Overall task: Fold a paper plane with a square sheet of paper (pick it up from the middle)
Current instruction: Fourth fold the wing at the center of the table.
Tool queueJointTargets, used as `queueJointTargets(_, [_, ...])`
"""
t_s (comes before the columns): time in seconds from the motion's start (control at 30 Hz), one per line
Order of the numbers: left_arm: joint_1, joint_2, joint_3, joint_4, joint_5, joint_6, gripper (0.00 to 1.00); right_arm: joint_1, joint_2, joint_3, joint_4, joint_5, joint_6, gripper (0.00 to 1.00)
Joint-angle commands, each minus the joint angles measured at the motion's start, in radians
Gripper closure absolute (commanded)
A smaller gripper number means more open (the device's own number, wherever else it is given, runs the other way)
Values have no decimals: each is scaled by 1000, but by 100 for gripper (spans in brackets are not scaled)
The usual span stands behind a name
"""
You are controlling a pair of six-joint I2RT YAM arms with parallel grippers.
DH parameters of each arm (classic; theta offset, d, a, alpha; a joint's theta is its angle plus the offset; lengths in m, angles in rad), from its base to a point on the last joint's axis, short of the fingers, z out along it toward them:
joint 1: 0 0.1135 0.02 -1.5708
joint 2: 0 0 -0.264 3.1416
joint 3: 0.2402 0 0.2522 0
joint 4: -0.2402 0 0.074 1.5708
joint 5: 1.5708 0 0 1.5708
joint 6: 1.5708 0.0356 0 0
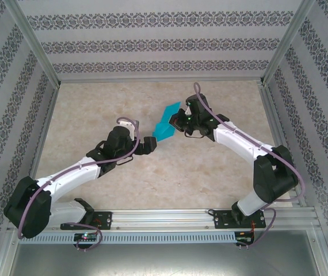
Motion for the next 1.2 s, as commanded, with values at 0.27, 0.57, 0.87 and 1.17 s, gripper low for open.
queueJointTargets(0.27, [-16,179,-20,224,37,285,1,24,168,23,-109,127,149,98])
queueJointTargets(0.57, [-63,346,42,289,2,456,4,16,253,89,-111,81,205,95])
queueJointTargets(0.87, [-85,480,77,413,2,524,20,-5,269,91,-120,21,232,92])
queueJointTargets(1.17, [-97,555,73,509,-34,533,42,-10,275,98,-121,-15,245,87])
